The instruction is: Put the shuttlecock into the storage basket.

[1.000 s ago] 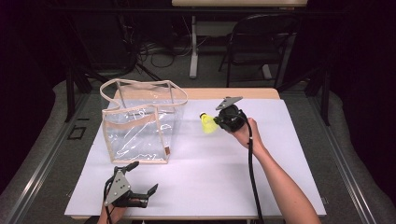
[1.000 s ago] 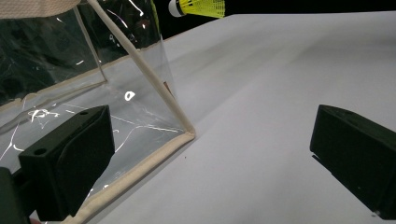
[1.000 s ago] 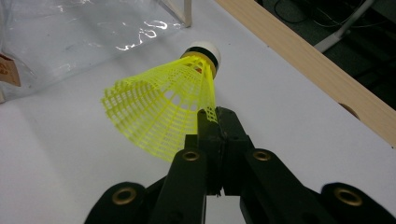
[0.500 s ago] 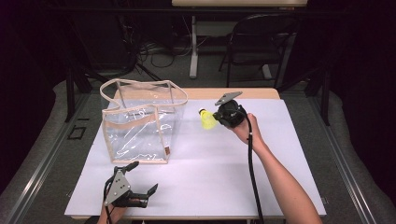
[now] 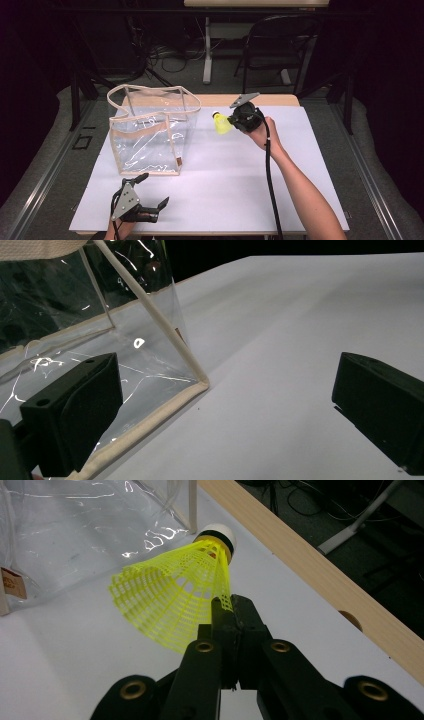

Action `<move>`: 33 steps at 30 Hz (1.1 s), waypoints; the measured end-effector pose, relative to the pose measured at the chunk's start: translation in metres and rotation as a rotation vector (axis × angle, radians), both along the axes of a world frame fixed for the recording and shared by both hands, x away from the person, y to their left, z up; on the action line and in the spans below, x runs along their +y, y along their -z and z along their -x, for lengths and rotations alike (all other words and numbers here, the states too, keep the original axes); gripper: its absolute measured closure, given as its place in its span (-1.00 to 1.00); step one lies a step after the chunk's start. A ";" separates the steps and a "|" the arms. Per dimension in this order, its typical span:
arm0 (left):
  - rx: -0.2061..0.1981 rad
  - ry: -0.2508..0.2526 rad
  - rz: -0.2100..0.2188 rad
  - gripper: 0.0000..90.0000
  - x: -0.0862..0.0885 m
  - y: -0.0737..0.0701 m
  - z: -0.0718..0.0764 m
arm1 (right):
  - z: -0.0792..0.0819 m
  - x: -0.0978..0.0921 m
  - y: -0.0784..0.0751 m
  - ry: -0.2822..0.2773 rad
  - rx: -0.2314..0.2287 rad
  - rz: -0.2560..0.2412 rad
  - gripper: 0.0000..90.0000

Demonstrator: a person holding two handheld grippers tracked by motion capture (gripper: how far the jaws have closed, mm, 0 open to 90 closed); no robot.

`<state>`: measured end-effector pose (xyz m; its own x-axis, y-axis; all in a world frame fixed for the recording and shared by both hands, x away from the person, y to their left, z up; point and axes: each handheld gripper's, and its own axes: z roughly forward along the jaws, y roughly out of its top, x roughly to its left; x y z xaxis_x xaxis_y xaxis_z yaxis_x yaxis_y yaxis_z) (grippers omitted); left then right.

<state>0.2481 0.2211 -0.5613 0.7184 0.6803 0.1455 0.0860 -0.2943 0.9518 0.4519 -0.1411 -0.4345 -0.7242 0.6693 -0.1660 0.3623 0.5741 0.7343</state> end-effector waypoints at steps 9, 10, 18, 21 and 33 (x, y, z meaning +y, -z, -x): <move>-0.001 0.001 -0.001 -1.00 0.000 0.000 0.000 | -0.001 0.001 -0.009 -0.001 -0.009 0.001 1.00; -0.001 0.001 -0.002 -1.00 0.000 0.000 0.000 | -0.001 0.001 -0.009 -0.002 -0.011 0.000 1.00; -0.002 0.002 -0.001 -1.00 0.000 0.000 0.000 | -0.002 0.001 -0.016 -0.003 -0.014 0.003 1.00; -0.001 0.001 0.000 -1.00 0.000 0.000 0.000 | -0.002 0.002 -0.018 -0.002 -0.016 0.003 1.00; -0.001 0.001 0.000 -1.00 0.000 0.000 0.000 | -0.002 0.003 -0.027 -0.008 -0.024 0.002 1.00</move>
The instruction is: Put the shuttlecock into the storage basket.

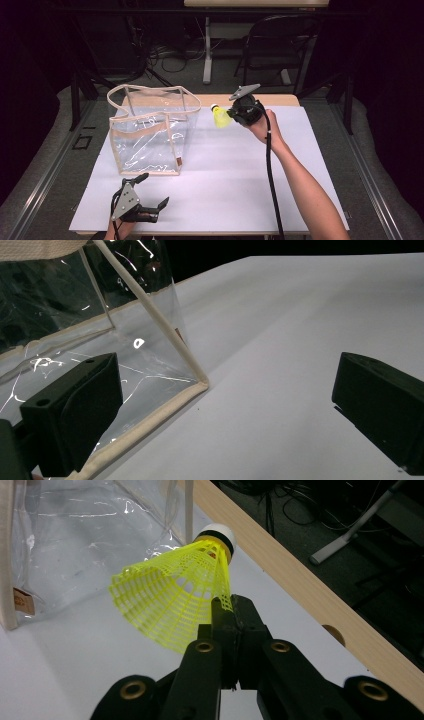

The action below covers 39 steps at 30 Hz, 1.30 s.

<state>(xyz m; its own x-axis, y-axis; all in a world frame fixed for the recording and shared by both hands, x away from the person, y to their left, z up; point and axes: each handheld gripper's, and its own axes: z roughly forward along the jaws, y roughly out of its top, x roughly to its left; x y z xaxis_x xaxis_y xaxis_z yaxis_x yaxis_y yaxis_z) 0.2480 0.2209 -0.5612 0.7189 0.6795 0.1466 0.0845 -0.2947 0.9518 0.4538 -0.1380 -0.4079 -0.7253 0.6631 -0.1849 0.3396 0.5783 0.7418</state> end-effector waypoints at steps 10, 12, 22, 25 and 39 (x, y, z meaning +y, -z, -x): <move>0.001 -0.001 0.004 -1.00 0.000 0.000 0.000 | -0.001 0.002 -0.010 0.003 -0.011 0.001 1.00; 0.001 -0.001 0.004 -1.00 0.000 0.000 0.000 | -0.001 0.002 -0.011 0.001 -0.014 0.001 1.00; 0.000 -0.001 0.001 -1.00 0.000 0.000 -0.001 | -0.002 0.002 -0.020 0.002 -0.022 -0.003 1.00; 0.000 -0.001 0.002 -1.00 0.000 0.000 -0.001 | -0.001 0.003 -0.021 0.003 -0.022 -0.005 1.00; 0.000 -0.001 -0.001 -1.00 0.000 0.000 0.000 | -0.002 0.006 -0.029 0.002 -0.027 -0.011 1.00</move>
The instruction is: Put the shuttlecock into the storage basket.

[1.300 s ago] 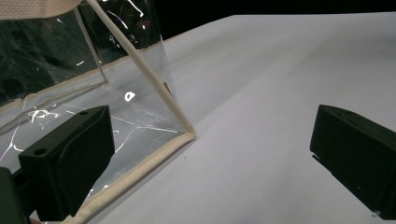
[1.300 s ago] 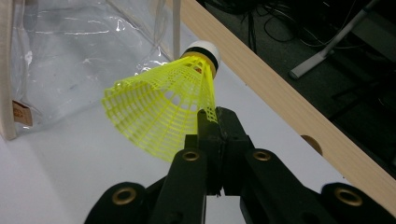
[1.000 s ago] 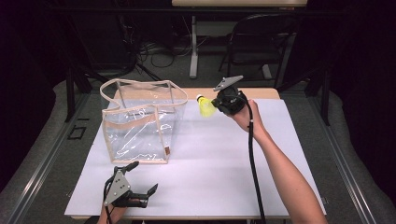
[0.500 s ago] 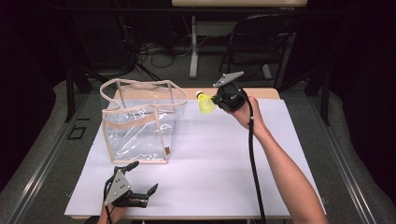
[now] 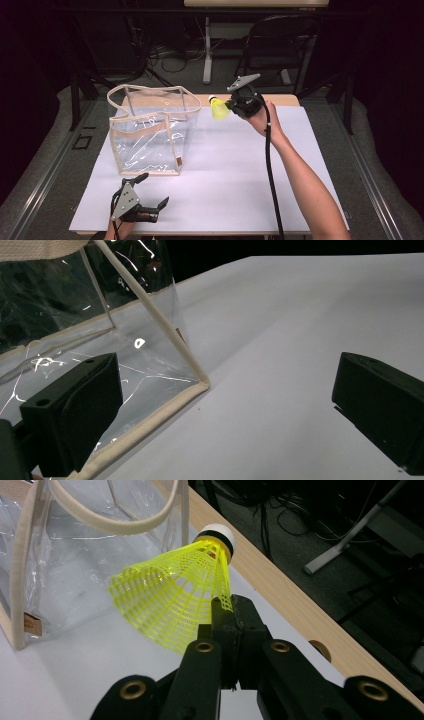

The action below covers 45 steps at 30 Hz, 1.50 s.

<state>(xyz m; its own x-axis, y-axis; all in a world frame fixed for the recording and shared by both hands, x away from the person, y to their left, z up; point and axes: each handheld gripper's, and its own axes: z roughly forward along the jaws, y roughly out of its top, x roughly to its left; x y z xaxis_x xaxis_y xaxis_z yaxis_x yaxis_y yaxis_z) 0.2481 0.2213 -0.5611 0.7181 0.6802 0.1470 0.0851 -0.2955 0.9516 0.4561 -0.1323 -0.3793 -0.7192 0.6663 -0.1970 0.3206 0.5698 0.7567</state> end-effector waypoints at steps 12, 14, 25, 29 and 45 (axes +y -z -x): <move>0.000 0.002 0.000 -1.00 0.000 0.000 0.000 | 0.000 0.001 -0.011 0.000 -0.017 -0.001 1.00; -0.001 0.003 0.000 -1.00 0.000 0.000 0.000 | 0.000 0.002 -0.013 -0.001 -0.024 -0.005 1.00; 0.000 0.002 0.000 -1.00 0.000 0.000 0.000 | 0.001 0.003 -0.023 -0.002 -0.036 -0.011 1.00; 0.000 0.004 0.000 -1.00 0.000 0.000 0.000 | 0.001 0.003 -0.026 -0.004 -0.043 -0.014 1.00; -0.002 0.004 0.001 -1.00 0.000 0.000 0.000 | 0.000 0.012 -0.038 -0.025 -0.053 -0.024 0.99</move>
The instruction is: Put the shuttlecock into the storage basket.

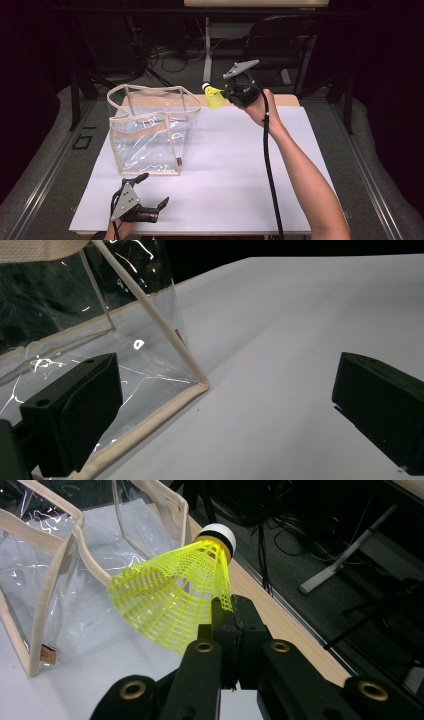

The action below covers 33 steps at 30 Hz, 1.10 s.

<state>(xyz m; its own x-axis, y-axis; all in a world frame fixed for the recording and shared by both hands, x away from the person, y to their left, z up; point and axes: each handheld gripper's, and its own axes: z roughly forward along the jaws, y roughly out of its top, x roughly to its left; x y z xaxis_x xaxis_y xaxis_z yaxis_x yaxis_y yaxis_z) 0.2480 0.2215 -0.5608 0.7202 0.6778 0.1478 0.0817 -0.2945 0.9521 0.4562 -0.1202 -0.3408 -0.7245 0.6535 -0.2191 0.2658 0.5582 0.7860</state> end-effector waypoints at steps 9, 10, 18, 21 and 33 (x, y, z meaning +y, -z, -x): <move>0.000 0.000 0.002 -1.00 0.000 0.000 0.000 | -0.001 0.009 -0.005 -0.015 -0.006 -0.002 0.99; 0.000 0.000 0.001 -1.00 0.000 0.000 0.000 | -0.001 0.010 -0.006 -0.016 -0.006 -0.002 0.99; -0.003 0.000 -0.002 -1.00 0.000 0.000 0.000 | -0.001 0.018 -0.010 -0.028 -0.012 -0.008 0.99; -0.003 0.001 -0.003 -1.00 0.000 0.000 0.000 | 0.000 0.021 -0.011 -0.033 -0.017 -0.008 1.00; -0.003 -0.001 -0.003 -1.00 0.001 0.000 0.000 | -0.001 0.033 -0.014 -0.049 -0.020 -0.005 0.99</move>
